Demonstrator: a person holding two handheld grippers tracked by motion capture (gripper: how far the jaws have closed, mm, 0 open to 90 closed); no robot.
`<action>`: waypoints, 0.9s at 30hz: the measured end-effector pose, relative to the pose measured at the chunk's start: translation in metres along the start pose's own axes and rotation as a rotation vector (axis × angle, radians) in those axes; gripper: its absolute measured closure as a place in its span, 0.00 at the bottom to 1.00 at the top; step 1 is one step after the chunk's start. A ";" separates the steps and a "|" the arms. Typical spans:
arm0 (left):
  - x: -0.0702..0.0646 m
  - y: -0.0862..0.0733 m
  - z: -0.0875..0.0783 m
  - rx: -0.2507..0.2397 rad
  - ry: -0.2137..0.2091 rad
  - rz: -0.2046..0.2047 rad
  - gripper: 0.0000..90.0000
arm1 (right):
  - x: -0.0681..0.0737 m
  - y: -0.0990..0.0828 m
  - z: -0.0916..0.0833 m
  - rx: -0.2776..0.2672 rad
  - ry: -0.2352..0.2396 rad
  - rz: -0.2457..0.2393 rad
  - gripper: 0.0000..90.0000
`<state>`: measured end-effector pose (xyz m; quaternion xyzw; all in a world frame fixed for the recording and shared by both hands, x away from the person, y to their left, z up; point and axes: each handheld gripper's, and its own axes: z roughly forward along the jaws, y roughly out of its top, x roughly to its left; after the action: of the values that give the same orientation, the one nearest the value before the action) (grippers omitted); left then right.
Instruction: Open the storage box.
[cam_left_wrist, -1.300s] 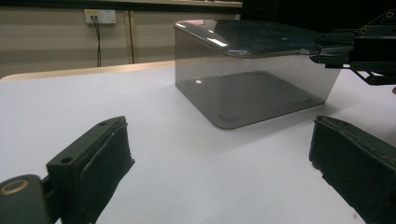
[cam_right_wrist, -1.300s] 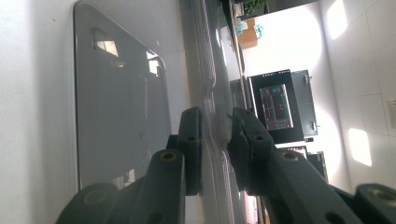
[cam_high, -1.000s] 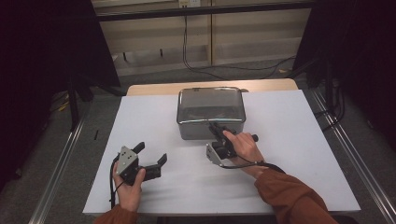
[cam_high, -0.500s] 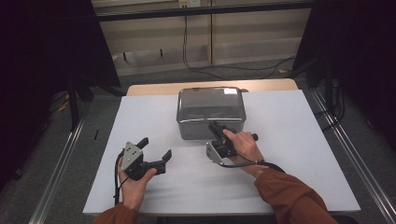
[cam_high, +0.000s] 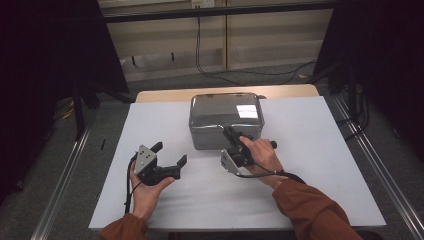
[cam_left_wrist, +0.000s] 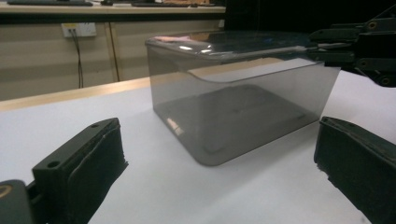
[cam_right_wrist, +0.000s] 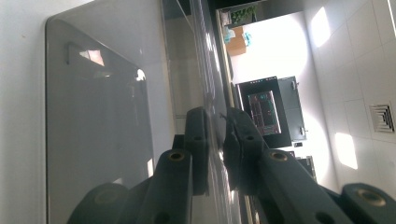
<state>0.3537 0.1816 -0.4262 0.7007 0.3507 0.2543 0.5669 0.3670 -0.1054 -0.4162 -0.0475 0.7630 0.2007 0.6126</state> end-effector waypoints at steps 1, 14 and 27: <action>0.000 0.001 0.002 -0.006 0.001 -0.005 0.02 | -0.001 0.000 0.000 -0.003 -0.001 0.003 0.89; 0.006 0.015 0.029 -0.011 -0.038 0.035 0.02 | -0.011 0.001 0.000 -0.005 -0.018 0.016 0.89; 0.016 0.024 0.054 -0.039 -0.020 0.036 0.04 | -0.022 0.003 0.001 -0.004 -0.033 0.020 0.90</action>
<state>0.4088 0.1579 -0.4159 0.6982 0.3271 0.2643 0.5793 0.3721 -0.1065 -0.3946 -0.0378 0.7528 0.2090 0.6231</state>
